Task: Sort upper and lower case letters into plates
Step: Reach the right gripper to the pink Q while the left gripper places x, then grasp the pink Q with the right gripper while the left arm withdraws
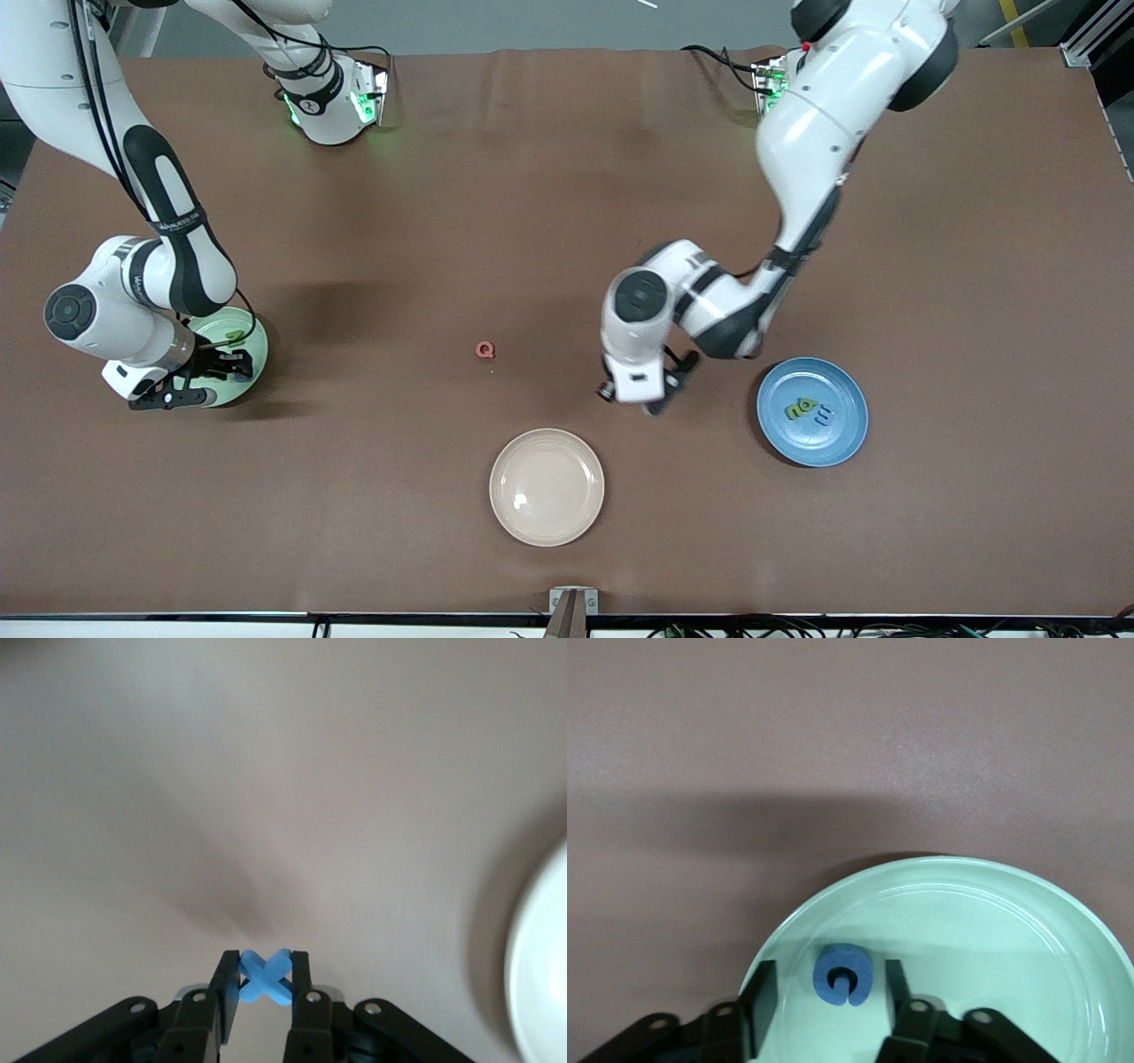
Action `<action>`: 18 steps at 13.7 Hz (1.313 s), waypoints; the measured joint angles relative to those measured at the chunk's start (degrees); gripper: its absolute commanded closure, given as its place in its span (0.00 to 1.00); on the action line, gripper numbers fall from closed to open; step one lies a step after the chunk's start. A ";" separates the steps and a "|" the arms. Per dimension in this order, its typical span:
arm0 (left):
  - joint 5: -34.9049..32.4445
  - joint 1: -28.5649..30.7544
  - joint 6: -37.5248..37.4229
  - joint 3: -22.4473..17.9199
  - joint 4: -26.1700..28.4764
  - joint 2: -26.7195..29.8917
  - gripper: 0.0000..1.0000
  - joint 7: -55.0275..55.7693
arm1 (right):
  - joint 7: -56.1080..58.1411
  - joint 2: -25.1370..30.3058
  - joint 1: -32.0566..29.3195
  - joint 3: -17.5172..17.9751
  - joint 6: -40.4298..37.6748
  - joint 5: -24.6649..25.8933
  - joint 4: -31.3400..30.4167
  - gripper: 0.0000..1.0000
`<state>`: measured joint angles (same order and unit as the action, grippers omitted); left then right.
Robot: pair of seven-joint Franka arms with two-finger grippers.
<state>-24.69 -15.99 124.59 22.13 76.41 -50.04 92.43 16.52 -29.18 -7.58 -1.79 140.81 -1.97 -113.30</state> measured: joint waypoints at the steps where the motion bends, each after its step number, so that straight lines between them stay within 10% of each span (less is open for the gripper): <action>1: 0.00 3.21 -1.60 0.03 0.03 0.90 1.00 -5.09 | -0.11 0.25 0.14 0.35 -1.40 0.00 0.45 0.01; 6: 0.00 14.89 -7.65 0.72 2.57 3.49 0.91 -22.08 | -18.12 5.23 10.37 1.74 -12.92 0.00 2.86 0.00; 8: 0.00 18.46 -7.81 0.79 5.17 4.78 0.55 -26.16 | -30.23 6.21 17.95 2.07 -13.61 -0.05 2.91 0.00; 9: 0.00 20.28 -7.81 0.82 5.99 5.12 0.09 -27.37 | -35.67 6.20 21.59 2.14 -13.36 -0.07 3.12 0.00; 10: 0.00 21.92 -7.81 0.86 6.47 5.23 0.00 -28.55 | -40.94 6.17 25.11 2.18 -12.86 -0.10 3.46 0.00; 18: 1.49 23.28 -13.32 3.90 6.06 19.00 0.00 -35.24 | -73.44 -8.11 40.38 2.06 -5.01 -0.19 14.85 0.00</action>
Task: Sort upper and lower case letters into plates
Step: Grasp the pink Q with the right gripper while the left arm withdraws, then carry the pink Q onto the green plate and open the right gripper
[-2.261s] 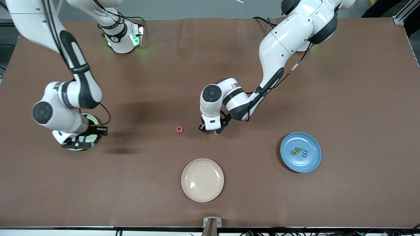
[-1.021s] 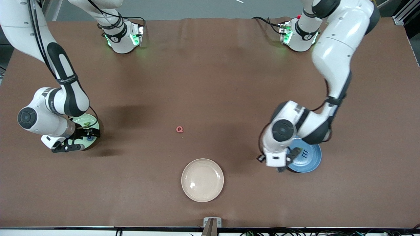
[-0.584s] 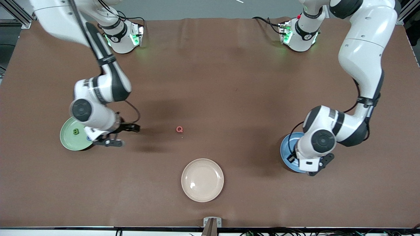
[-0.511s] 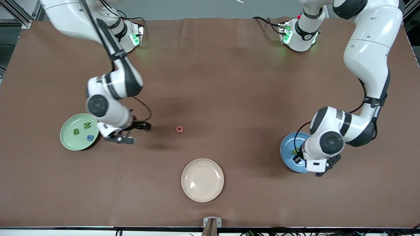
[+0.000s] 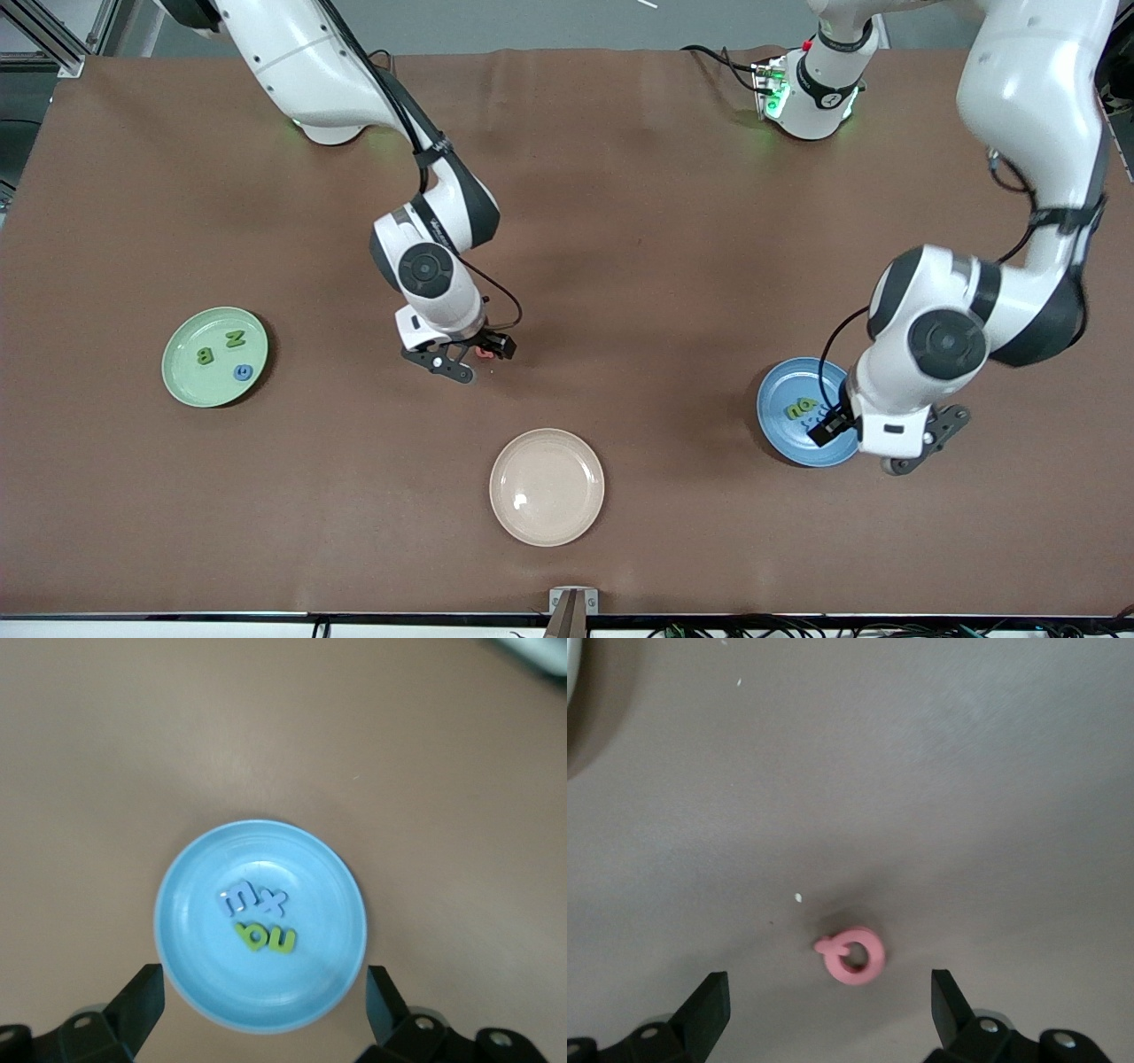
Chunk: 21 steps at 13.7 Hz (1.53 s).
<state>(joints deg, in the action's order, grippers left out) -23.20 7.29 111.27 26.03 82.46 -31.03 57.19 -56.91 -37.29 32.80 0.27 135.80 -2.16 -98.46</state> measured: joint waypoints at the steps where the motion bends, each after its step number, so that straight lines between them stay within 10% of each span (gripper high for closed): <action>1: 1.36 0.30 -2.00 -0.05 0.02 3.38 0.00 -3.50 | -0.61 -1.05 0.04 -0.08 0.26 -0.02 0.74 0.00; 11: 12.96 7.31 -23.58 -1.01 0.12 24.90 0.00 -37.54 | -0.96 -3.20 0.01 -0.57 -0.43 -0.09 0.91 0.42; 16: 20.80 -2.36 -27.96 -17.26 3.25 31.50 0.00 -47.57 | -0.96 -3.26 0.05 -0.47 -0.28 -0.11 1.04 0.60; 21: 22.41 -4.20 -27.19 -19.27 6.68 34.00 0.00 -48.20 | -0.95 -3.24 0.05 -0.41 -0.29 -0.13 1.14 0.73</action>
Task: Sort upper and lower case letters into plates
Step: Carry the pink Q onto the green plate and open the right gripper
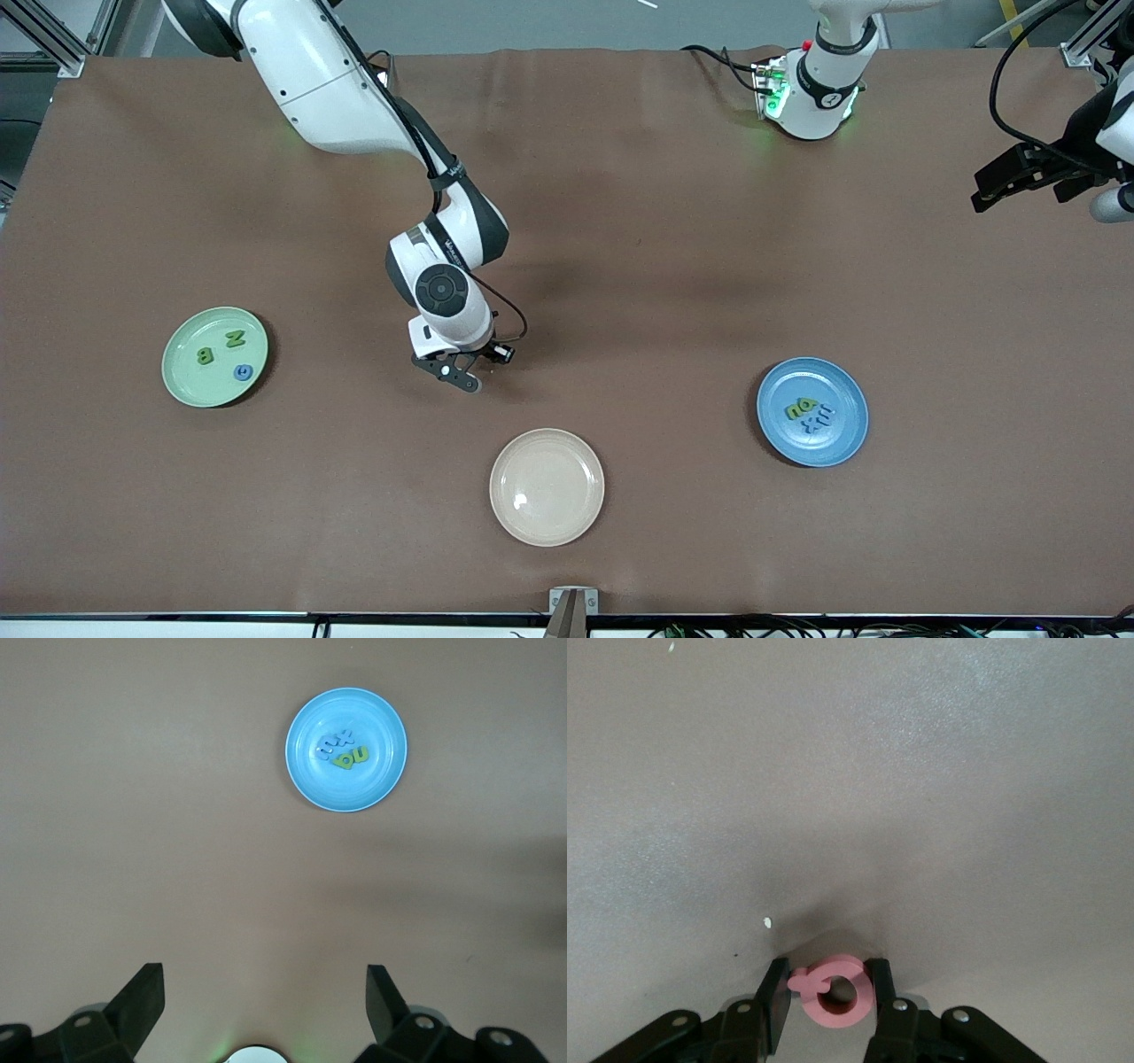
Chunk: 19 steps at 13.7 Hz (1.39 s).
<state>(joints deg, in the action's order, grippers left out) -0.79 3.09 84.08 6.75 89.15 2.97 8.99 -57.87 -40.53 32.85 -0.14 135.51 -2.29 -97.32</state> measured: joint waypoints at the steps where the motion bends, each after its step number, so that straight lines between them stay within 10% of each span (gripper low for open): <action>1: 0.01 -0.15 0.28 0.40 0.20 0.00 0.00 0.00 | 0.04 0.00 -0.01 -0.01 -0.04 0.00 0.02 0.74; 10: 0.02 -0.28 1.01 1.91 0.36 0.01 0.00 0.00 | 30.68 13.69 -16.62 -1.88 -21.41 0.53 0.48 0.74; 19: 0.02 -0.26 1.05 1.92 0.37 0.06 0.00 0.00 | 67.24 13.06 -42.06 -1.90 -9.88 2.60 -7.53 0.74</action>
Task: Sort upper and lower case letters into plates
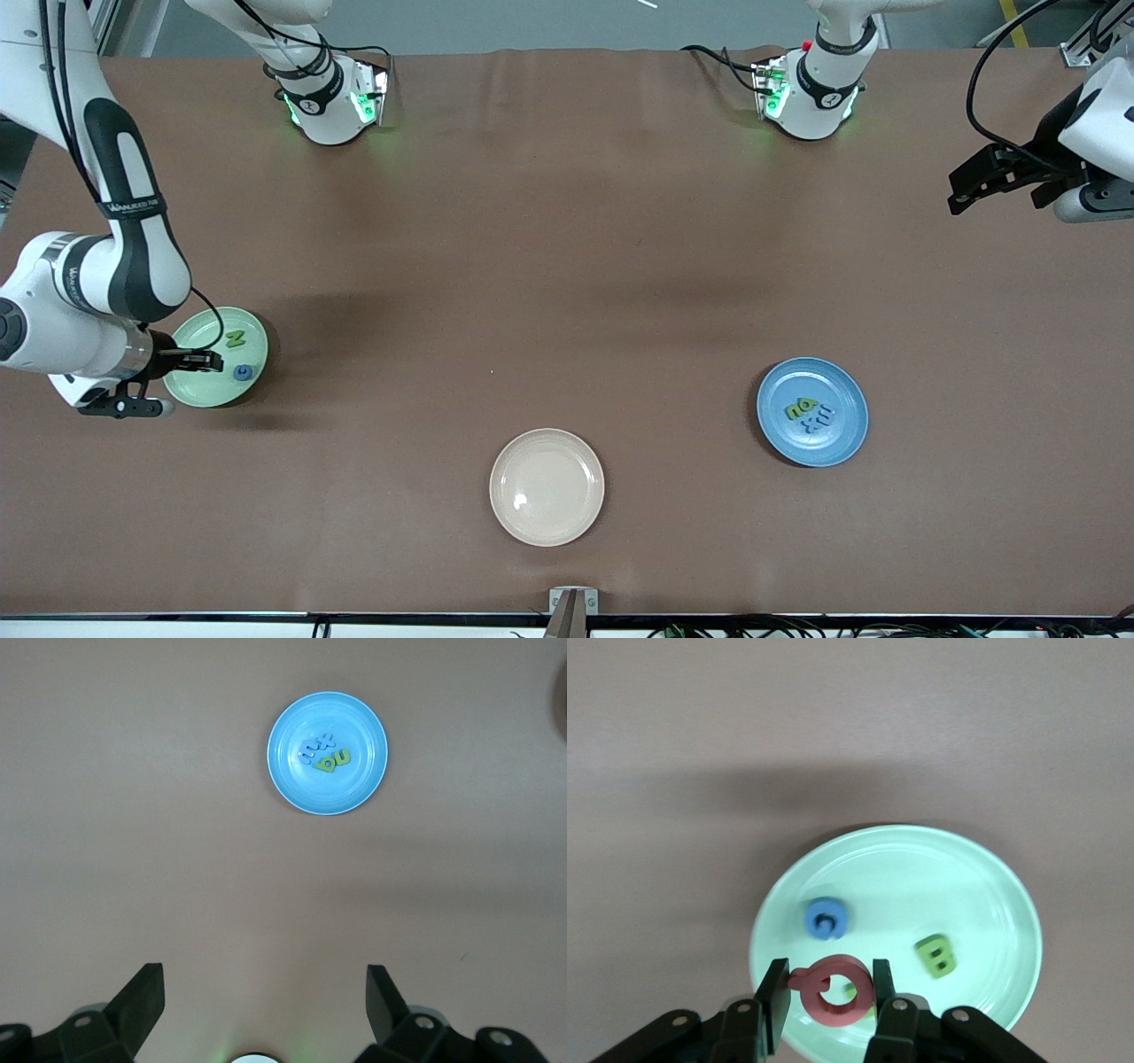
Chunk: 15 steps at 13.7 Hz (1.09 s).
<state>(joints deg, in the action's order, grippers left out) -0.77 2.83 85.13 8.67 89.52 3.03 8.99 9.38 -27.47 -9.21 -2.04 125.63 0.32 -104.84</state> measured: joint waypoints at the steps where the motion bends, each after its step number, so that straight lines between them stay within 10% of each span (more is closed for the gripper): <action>1: 0.00 0.00 0.00 0.00 0.01 0.00 0.00 0.00 | 0.96 -0.89 -0.69 0.02 3.14 0.03 -1.36 0.74; 6: 0.00 0.00 0.00 0.00 0.02 0.01 0.00 0.00 | 1.75 -4.83 -1.59 0.21 11.64 0.11 -4.41 0.69; 7: 0.00 0.00 0.00 0.00 0.02 0.01 0.00 0.00 | 1.75 -4.94 -1.63 0.22 11.72 0.11 -4.40 0.47; 8: 0.00 0.00 0.00 0.00 0.02 0.01 0.00 0.00 | 1.78 -4.91 -1.74 0.21 11.72 0.11 -4.39 0.00; 15: 0.00 -0.04 0.00 0.69 0.04 0.05 0.00 0.00 | -4.77 7.70 1.39 1.66 -7.75 0.11 -1.36 0.00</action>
<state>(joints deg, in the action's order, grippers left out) -0.77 2.79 85.13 9.36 89.55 3.08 8.99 4.61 -19.77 -7.82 -0.38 117.88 0.43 -106.20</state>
